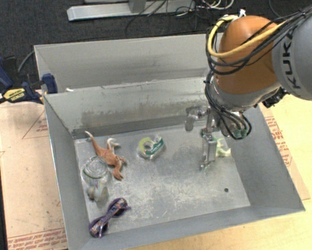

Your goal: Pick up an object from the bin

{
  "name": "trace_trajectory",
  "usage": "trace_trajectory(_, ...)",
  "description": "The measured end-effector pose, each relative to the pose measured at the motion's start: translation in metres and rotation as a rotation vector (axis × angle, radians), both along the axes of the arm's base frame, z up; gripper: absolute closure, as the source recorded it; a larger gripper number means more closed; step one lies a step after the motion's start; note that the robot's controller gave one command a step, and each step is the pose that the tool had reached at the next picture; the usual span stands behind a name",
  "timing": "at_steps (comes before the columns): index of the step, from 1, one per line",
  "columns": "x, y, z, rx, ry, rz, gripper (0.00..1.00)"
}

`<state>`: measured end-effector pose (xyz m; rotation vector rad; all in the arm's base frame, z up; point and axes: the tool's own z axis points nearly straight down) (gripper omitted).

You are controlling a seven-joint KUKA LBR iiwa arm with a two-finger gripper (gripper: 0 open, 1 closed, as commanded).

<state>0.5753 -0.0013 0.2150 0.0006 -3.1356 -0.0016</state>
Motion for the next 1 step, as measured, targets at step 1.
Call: trace_trajectory(1,0.0014,0.0,0.0049,0.0,-0.008,0.0,0.0)
